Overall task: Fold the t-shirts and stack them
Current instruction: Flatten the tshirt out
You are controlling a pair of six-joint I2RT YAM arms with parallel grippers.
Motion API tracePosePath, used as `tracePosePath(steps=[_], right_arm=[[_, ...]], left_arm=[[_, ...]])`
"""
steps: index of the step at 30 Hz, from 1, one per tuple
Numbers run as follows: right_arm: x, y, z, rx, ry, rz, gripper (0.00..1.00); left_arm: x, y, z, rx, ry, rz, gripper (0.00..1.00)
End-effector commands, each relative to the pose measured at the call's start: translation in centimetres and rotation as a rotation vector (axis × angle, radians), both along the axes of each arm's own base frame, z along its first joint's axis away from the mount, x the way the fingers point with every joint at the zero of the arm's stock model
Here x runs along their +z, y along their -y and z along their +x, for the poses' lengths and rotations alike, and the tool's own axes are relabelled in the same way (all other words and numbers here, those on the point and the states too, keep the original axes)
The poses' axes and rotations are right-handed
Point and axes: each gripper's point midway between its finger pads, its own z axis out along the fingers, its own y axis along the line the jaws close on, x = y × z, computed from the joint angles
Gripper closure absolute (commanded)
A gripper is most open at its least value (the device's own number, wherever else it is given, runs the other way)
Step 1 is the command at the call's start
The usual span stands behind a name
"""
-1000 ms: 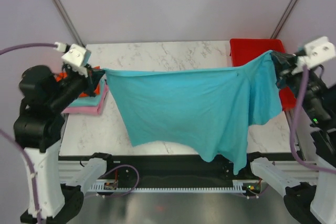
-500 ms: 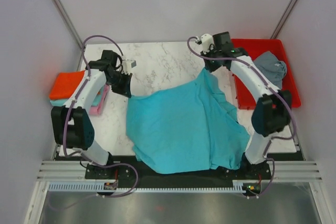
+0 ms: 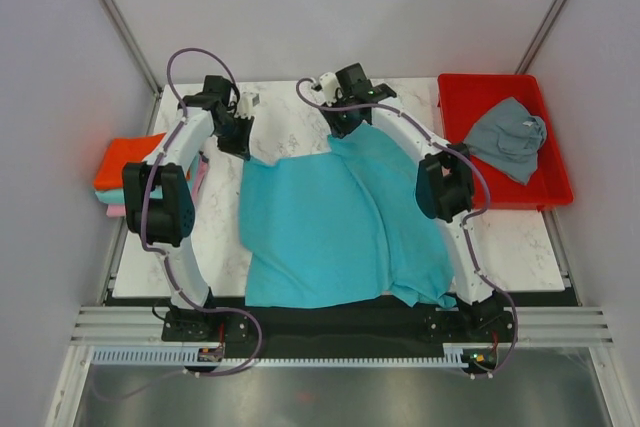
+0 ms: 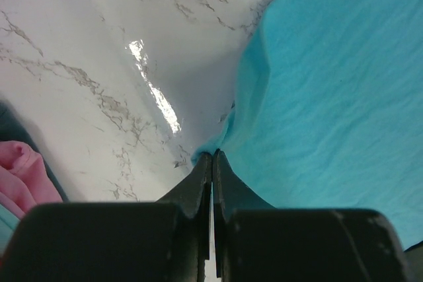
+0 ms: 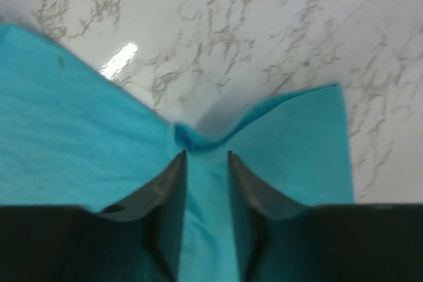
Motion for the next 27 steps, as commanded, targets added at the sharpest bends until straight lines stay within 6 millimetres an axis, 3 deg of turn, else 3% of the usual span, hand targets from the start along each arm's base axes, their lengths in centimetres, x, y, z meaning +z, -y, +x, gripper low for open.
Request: tracePosePath(steps=[1,2,5,6,7,8,9,13,14,17,23,27], right_arm=[[1.3,0.2,-1.7,-0.032,-0.033,0.015,0.52],[2.0,0.8,-1.1,-0.046,-0.003,0.005,0.44],[3.0,3.5,1.7,-0.101,0.058,0.0,0.41],[4.6,3.3,2.8,-0.096,0.088,0.049,0.4],[5.0,3.6,3.5,-0.097,0.092,0.075,0.4],[4.1,4.6,4.5,-0.107,0.084,0.081,0.4],[4.9,4.7,5.2,-0.102,0.109,0.098,0.4],[2.4,5.1,7.3,-0.083,0.116,0.138,0.42],[0.9,5.5,7.8,-0.092,0.103,0.132,0.43],[-0.5,5.3,9.3,-0.097,0.123,0.142,0.44],[-1.2,3.9,10.5,-0.111,0.135,0.224,0.46],[-1.2,3.3,10.5,-0.116,0.124,0.262,0.46]], left_arm=[[2.1,0.2,1.0,0.043,0.059,-0.032,0.98],[2.1,0.5,0.9,0.047,0.05,-0.05,0.98],[2.3,1.2,0.5,0.039,0.041,-0.089,0.98],[2.1,1.2,0.2,0.037,0.033,-0.093,0.98],[2.1,1.3,0.1,0.038,0.029,-0.096,0.98],[2.1,1.4,-0.1,0.031,0.023,-0.1,0.98],[1.9,1.4,-0.5,0.025,0.014,-0.102,0.98],[2.1,1.3,-1.5,0.01,0.007,-0.099,0.98],[2.0,1.4,-1.8,0.007,0.002,-0.105,0.98],[2.1,1.7,-2.9,0.0,-0.007,-0.126,0.98],[1.1,1.5,-5.6,0.002,-0.048,-0.117,0.98],[1.5,1.6,-5.8,-0.002,-0.039,-0.118,0.98]])
